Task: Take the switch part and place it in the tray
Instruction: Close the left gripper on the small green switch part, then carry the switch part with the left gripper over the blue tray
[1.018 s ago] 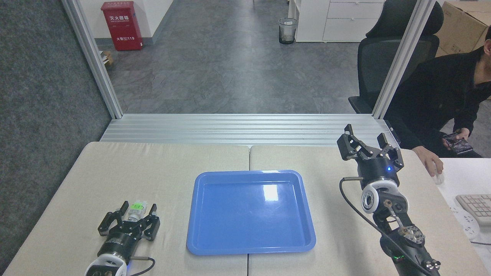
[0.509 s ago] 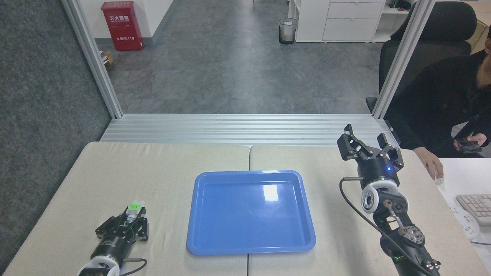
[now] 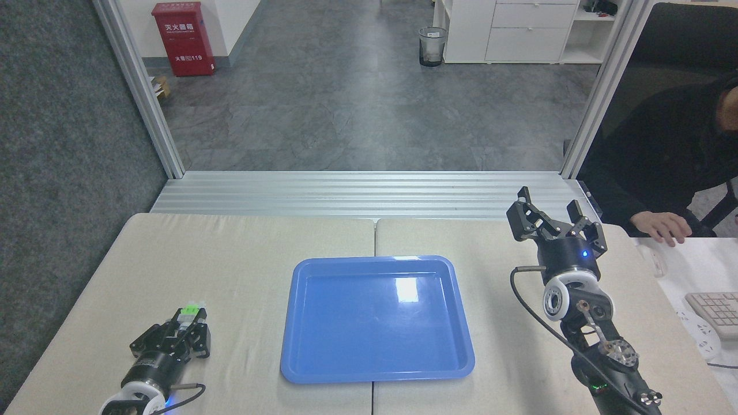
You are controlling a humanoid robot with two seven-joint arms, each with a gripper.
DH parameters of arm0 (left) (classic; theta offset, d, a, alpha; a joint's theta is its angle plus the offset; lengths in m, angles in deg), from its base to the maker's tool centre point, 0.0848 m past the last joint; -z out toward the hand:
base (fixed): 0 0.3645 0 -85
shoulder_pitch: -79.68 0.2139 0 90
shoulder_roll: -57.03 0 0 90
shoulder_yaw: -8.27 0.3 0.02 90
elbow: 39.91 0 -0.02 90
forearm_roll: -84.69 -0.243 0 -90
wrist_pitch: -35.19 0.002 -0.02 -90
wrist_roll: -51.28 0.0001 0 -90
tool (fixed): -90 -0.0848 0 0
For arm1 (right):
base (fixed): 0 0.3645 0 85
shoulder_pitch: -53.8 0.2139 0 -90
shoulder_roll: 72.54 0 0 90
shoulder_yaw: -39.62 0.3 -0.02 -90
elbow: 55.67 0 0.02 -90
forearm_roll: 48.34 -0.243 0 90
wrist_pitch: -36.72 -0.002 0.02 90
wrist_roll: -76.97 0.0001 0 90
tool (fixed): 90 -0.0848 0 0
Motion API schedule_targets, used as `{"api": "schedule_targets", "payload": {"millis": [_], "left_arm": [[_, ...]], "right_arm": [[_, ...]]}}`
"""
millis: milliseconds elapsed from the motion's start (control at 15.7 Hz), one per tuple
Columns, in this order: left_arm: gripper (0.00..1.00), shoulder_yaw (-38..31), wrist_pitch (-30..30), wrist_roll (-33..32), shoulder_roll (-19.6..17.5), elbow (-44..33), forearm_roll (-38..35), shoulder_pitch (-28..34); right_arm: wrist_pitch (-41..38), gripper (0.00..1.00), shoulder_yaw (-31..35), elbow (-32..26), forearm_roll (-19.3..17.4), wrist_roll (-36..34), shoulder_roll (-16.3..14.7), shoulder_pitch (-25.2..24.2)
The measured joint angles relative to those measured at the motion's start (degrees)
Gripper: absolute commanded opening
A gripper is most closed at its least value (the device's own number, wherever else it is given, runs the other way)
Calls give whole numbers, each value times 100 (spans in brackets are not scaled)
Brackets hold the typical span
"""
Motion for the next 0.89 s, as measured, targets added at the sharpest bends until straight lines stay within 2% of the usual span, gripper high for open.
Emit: {"api": "schedule_targets", "payload": {"millis": [127, 318, 509, 700, 891], "left_arm": [[2, -14, -27, -67, -28, -42, 28, 41], [0, -99, -30, -255, -65, -314, 72, 106], [0, -243, 17, -570, -37, -1078, 291, 252], [0, -317, 75, -1166, 270, -1980, 460, 358], [0, -153, 104, -1396, 731, -2620, 523, 417]], "right_arm": [[0, 100, 0, 0, 0, 1, 0, 0], [0, 100, 0, 0, 0, 1, 0, 0], [0, 100, 0, 0, 0, 1, 0, 0], [0, 100, 0, 0, 0, 1, 0, 0], [0, 100, 0, 0, 0, 1, 1, 0]]}}
